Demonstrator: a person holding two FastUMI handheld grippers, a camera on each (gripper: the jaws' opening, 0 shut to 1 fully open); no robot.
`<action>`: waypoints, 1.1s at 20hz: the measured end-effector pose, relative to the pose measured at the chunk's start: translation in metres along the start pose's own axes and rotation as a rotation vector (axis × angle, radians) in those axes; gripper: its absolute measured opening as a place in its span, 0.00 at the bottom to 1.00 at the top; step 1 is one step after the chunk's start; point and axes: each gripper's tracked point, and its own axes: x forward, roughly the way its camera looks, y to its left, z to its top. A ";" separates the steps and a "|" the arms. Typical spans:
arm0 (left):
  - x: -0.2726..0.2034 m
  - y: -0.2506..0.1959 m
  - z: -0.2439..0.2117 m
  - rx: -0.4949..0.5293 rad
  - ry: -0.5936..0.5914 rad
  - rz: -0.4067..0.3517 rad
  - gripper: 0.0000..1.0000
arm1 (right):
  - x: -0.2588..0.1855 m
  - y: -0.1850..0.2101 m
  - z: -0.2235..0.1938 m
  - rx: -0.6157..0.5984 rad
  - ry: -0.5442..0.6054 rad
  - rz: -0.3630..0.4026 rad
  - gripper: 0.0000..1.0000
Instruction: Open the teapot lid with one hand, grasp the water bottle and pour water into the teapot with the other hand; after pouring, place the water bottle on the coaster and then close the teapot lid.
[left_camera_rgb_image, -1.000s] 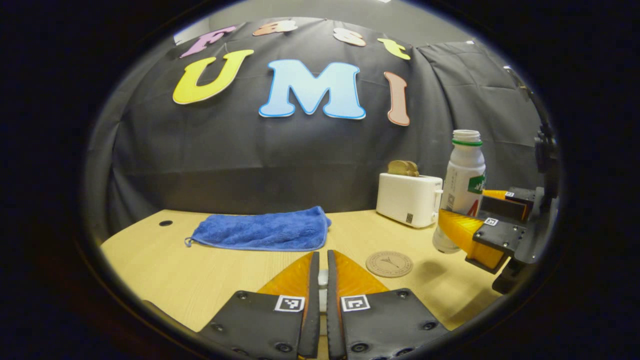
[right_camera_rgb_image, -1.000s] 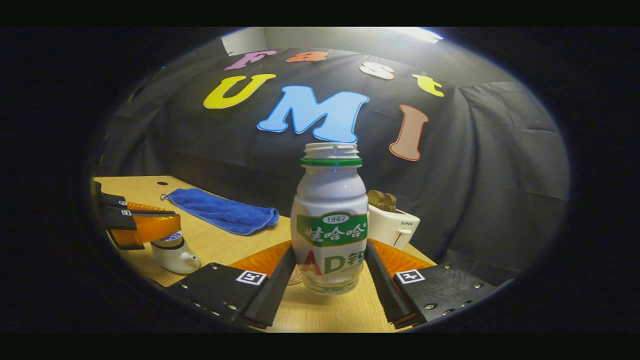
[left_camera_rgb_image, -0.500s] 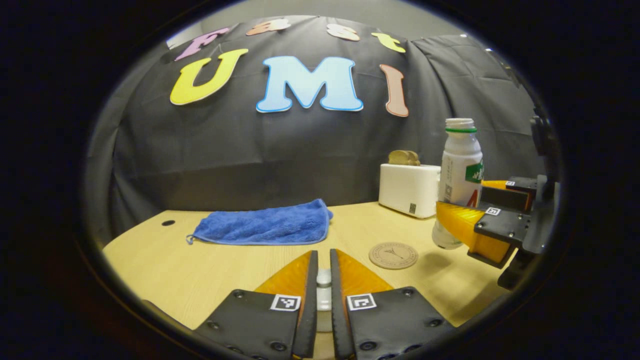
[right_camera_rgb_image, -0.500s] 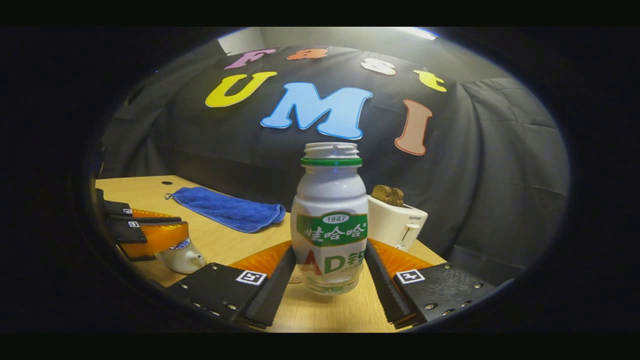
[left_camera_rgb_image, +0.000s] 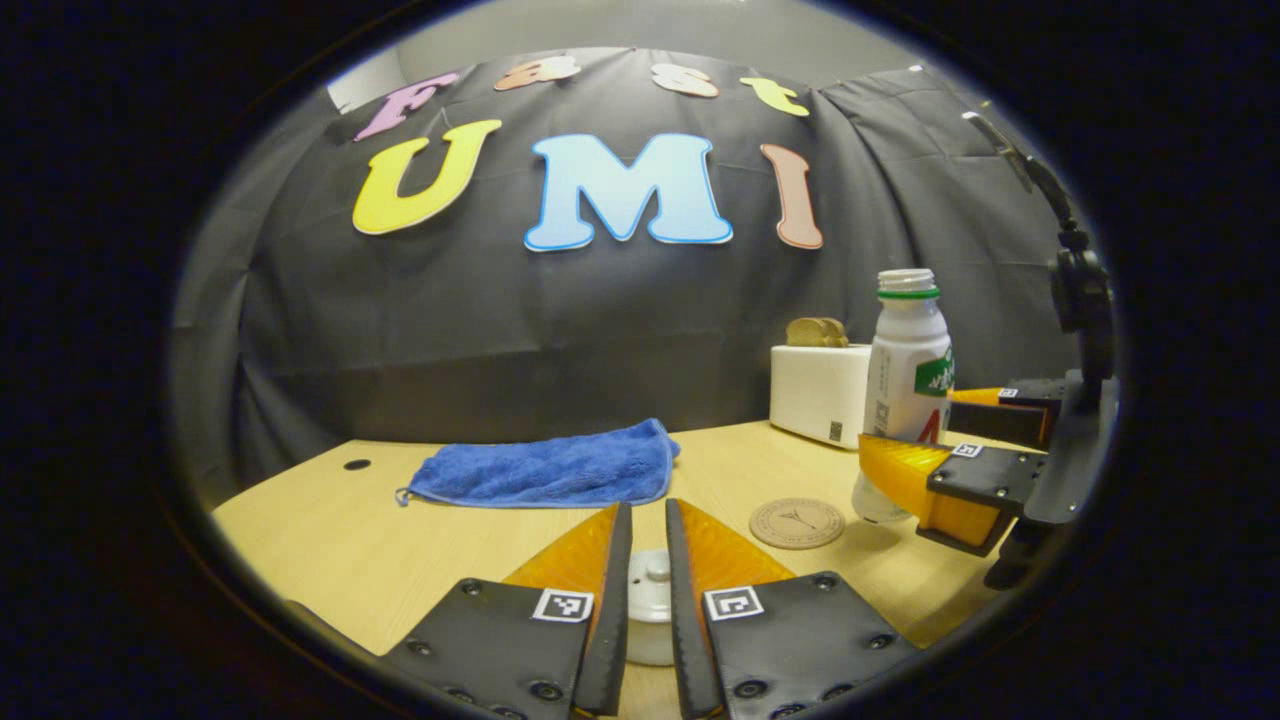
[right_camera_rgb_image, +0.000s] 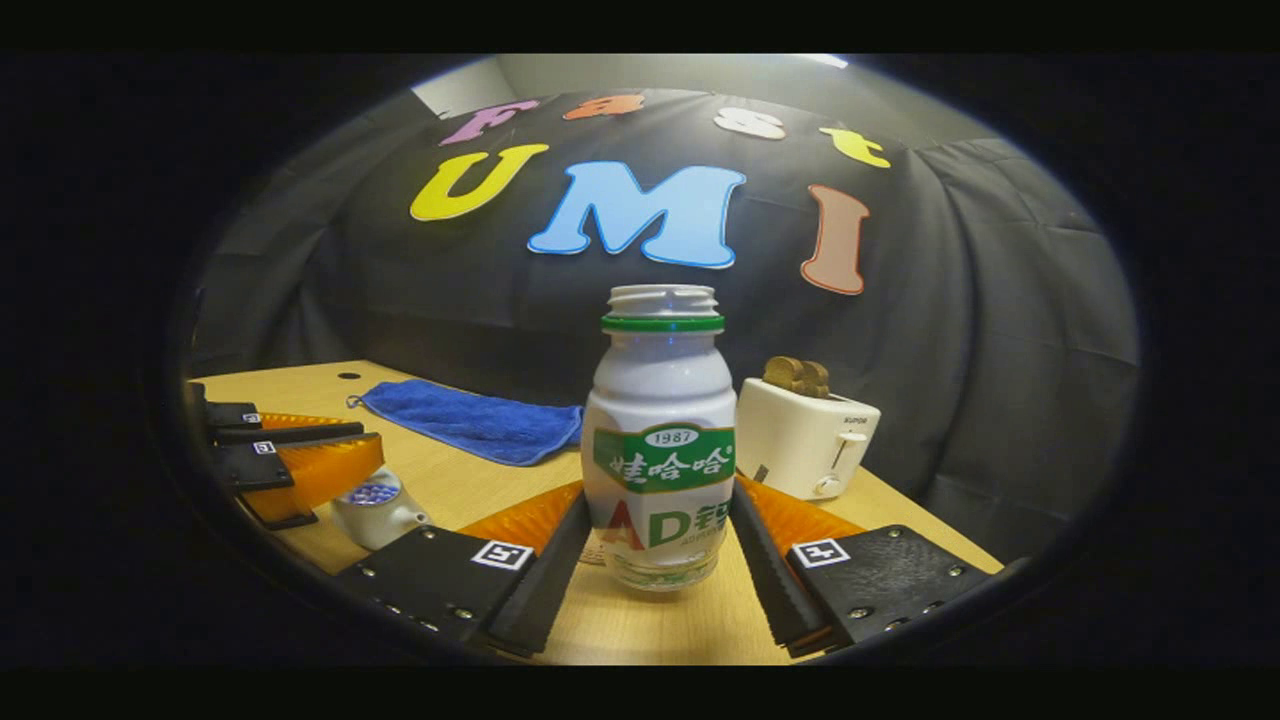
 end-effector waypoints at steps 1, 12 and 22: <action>-0.001 0.002 0.002 -0.011 -0.011 0.006 0.26 | 0.000 0.002 -0.001 0.007 -0.001 0.008 0.79; -0.010 0.029 0.024 -0.065 -0.087 0.065 0.26 | 0.022 0.008 0.019 0.162 -0.002 0.071 0.79; -0.010 0.034 0.022 -0.064 -0.089 0.077 0.26 | 0.072 0.029 0.005 0.176 0.102 0.123 0.79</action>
